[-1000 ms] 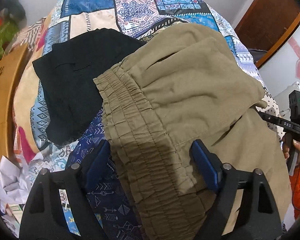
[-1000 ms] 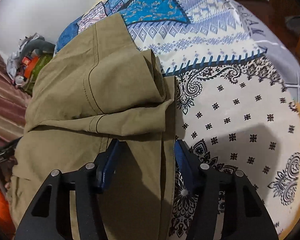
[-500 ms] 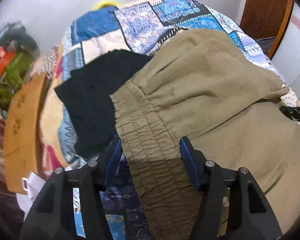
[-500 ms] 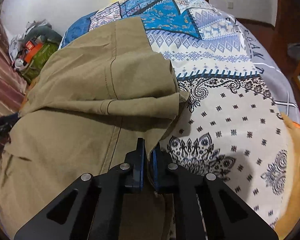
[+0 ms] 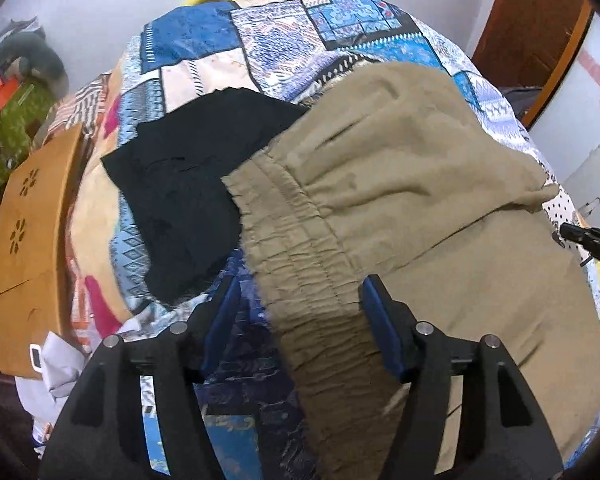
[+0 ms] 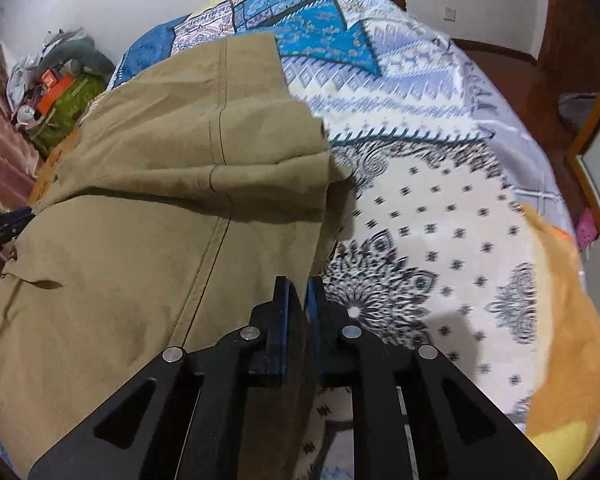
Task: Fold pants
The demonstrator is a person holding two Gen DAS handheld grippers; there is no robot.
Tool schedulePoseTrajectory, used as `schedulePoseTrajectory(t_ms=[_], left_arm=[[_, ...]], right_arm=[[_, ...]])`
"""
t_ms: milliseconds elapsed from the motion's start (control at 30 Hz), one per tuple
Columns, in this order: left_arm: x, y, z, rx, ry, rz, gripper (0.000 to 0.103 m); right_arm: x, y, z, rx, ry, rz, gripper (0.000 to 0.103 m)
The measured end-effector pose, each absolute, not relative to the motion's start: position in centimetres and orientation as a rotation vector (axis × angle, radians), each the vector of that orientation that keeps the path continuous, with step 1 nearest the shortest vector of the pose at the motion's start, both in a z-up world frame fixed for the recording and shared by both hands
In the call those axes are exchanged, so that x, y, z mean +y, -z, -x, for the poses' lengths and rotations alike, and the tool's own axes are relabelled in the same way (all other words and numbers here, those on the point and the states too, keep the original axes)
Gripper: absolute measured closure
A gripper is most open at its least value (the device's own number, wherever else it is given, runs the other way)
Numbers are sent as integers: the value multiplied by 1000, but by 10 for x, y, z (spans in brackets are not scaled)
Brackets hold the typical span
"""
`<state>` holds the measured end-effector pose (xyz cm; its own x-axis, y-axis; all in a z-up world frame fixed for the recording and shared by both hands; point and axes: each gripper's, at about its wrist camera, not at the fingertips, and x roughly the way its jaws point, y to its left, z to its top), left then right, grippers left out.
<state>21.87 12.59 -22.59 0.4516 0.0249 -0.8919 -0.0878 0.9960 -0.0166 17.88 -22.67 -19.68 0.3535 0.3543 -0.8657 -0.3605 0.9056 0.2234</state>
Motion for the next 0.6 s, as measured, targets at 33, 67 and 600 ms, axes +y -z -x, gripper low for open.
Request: schedulePoseTrajectory(t_ms=[33,67,600], left_arm=[[128,223,-218,1096,-67,59,37],[129,220,-218,1090,-64,51,36],[145,234,-267,1151,-33,75,21]], right_arm=[[-228,192,-175,1104,-463,-1,92],[-230,185,-176,1082,-462,-10,92],[-218,170,-241,986,-456,-47,59]])
